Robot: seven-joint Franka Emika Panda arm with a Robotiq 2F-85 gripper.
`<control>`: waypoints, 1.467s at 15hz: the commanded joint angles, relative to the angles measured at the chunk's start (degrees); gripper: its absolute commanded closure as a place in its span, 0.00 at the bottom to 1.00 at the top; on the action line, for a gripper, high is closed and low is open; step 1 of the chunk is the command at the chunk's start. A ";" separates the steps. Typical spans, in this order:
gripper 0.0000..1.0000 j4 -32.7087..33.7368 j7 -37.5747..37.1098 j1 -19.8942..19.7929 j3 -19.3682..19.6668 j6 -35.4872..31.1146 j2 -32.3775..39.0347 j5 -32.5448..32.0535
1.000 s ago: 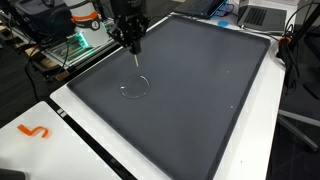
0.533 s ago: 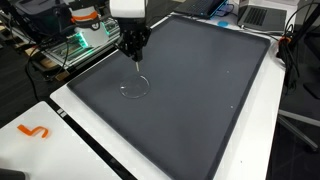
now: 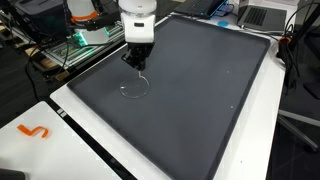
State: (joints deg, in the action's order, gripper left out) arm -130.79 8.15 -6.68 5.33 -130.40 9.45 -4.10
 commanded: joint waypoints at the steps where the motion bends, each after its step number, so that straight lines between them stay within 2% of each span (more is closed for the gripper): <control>1: 0.96 -0.01 -0.54 0.32 0.09 -2.61 1.50 -1.15; 5: 0.96 0.13 -1.41 0.54 0.26 -3.96 2.64 -2.33; 11: 0.96 0.90 -2.00 0.72 0.39 -2.65 3.49 -3.41; 22: 0.96 1.13 -0.97 0.57 0.08 -1.03 2.67 -2.30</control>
State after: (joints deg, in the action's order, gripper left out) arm -129.97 7.79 -6.32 5.26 -132.44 11.55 -5.81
